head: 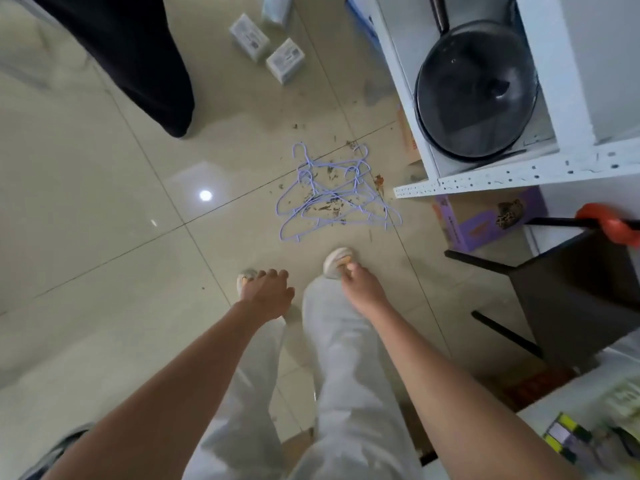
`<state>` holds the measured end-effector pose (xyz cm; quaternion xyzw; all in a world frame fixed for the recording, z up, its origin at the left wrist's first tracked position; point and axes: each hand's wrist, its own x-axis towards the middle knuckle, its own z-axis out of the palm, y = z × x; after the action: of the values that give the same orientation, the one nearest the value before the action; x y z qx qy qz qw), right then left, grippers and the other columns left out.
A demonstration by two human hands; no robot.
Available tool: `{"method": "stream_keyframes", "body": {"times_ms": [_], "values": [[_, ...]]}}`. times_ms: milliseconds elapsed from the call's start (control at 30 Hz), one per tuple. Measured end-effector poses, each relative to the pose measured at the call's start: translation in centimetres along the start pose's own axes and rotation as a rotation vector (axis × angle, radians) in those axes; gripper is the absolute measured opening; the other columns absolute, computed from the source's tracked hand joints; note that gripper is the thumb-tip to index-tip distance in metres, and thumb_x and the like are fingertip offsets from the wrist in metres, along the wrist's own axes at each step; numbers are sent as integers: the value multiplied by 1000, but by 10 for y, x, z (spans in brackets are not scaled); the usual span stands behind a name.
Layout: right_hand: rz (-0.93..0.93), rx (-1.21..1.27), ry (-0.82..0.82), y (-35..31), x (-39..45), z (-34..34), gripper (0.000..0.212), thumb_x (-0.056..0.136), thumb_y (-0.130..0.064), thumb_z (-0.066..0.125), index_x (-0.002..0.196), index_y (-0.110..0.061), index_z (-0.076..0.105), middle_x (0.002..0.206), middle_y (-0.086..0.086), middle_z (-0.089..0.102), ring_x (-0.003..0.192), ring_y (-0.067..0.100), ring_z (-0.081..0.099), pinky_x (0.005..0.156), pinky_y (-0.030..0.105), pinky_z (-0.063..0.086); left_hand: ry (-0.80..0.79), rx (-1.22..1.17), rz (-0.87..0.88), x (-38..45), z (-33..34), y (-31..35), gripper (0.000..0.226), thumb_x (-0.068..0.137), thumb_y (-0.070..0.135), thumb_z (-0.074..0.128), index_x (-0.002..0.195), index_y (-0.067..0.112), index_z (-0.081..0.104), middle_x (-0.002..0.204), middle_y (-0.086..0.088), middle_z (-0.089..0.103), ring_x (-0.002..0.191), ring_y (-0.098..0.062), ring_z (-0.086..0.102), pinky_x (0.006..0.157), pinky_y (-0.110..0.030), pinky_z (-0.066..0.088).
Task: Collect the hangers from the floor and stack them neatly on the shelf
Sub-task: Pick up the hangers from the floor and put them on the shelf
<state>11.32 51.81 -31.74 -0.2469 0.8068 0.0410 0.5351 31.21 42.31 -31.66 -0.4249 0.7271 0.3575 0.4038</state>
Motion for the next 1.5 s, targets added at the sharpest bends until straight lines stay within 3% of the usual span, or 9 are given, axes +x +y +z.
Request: {"method": "stream_keyframes", "body": {"times_ms": [233,500,700,833,933,1100,1333,1433,1500], "values": [[35,-7,-105,-15,137,10,31,100,-26,41,109,-6,62,117,22,69,111,38,64,78,36,42,34,-163,-59,117,5,-10,48,101,36,43,146,18,47,140,-10,59,129,-32,54,101,-43,48],[113,2,-131,-14,322,53,32,93,-33,42,103,-12,64,108,15,70,104,34,65,85,38,49,-19,-254,-40,307,49,-30,49,97,31,51,143,15,50,137,-15,61,127,-35,55,103,-46,48],[193,262,-35,-21,453,101,27,95,-29,48,83,-12,64,96,19,76,89,36,75,83,54,61,70,-294,-59,431,67,-51,47,93,28,54,139,19,53,130,-14,67,120,-34,63,94,-42,52],[296,476,73,-45,502,134,26,95,-35,60,79,-17,66,77,6,75,67,26,77,71,48,65,185,-283,-57,496,73,-59,46,90,21,55,135,20,53,131,-12,65,119,-36,62,89,-45,53],[348,484,153,-49,539,162,40,86,-56,63,90,-17,71,86,5,77,74,29,75,73,44,63,238,-265,-20,532,76,-56,41,92,22,56,132,17,51,128,-12,65,116,-36,63,86,-45,53],[417,523,302,-50,558,171,43,89,-52,69,103,-11,74,100,9,75,92,32,72,73,36,53,282,-159,60,560,89,-53,30,93,23,56,121,13,58,121,-14,58,109,-39,63,76,-46,51],[464,410,337,-56,516,162,34,103,-34,56,119,-6,66,116,13,71,106,35,68,72,38,45,74,-179,44,533,92,-65,31,94,31,52,122,23,61,130,-10,63,119,-35,62,94,-42,50],[444,396,349,-58,475,163,31,104,-29,48,118,-8,67,116,13,69,106,34,66,71,36,41,23,-252,-23,502,85,-66,36,91,25,51,125,30,62,128,-7,68,117,-33,64,96,-40,50],[386,367,349,-66,438,162,30,104,-27,46,115,-8,66,114,14,69,106,35,65,70,35,37,-34,-486,-28,480,79,-61,40,90,11,49,126,25,61,115,-10,72,102,-30,70,90,-35,54]]}}
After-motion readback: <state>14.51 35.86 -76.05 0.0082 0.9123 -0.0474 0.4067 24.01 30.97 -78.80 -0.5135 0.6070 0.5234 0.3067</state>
